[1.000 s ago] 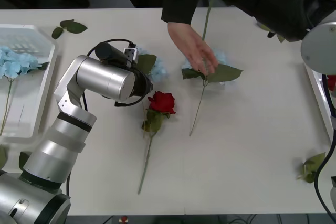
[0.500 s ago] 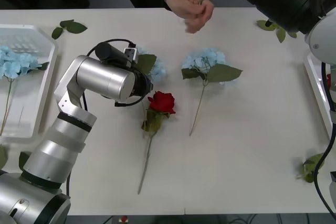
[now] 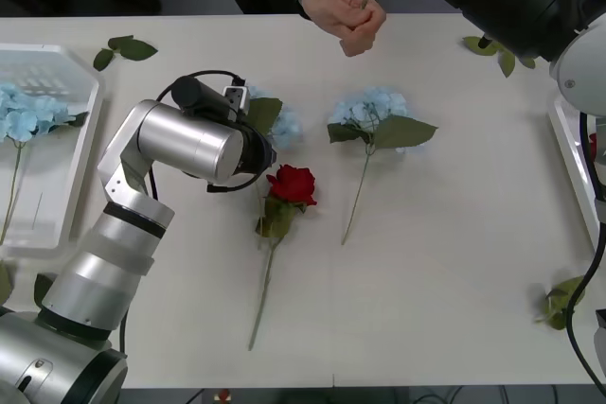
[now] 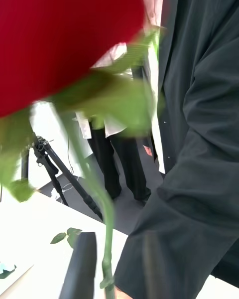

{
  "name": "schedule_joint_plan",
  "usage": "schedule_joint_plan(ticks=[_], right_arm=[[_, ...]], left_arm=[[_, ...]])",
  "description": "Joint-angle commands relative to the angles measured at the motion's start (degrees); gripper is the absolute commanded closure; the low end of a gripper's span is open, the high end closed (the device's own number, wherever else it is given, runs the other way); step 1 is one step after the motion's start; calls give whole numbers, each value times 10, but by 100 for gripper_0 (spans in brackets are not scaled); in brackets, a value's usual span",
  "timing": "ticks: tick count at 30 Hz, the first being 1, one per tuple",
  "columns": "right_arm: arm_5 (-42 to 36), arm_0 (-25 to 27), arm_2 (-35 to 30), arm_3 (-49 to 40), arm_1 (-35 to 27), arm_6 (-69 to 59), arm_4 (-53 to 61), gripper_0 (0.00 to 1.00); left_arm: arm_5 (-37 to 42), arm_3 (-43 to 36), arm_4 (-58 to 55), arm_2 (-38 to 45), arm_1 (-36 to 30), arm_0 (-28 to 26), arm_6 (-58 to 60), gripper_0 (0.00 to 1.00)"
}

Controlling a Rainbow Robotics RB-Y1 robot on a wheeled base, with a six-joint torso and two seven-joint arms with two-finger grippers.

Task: Place the red flowers into the right box and the blue flowers into the left box. If a person shows an open palm, hand one flower to the person first, then continue sorting.

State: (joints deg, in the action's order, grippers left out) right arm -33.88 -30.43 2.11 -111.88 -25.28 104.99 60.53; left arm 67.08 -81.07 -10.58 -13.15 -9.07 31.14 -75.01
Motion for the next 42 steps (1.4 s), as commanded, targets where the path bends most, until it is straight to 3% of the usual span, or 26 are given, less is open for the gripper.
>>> schedule_joint_plan(ticks=[1,23,25,37,42], right_arm=[[6,-2,-1,-13,-11,21,1,0],[6,-2,-1,-13,-11,21,1,0],[1,18,3,-9,-18,20,1,0],[-84,110,-14,-53,-147,-10,108,0],[-182,143,-18,-55,-202,-103,121,0]], left_arm=[[-3,-12,-5,6,-11,16,1,0],[-3,-12,-6,6,-11,16,-1,0],[-3,-12,-6,6,-11,16,0,0],[-3,-12,-6,6,-11,16,-1,0],[0,-10,-8,6,-11,16,-1,0]])
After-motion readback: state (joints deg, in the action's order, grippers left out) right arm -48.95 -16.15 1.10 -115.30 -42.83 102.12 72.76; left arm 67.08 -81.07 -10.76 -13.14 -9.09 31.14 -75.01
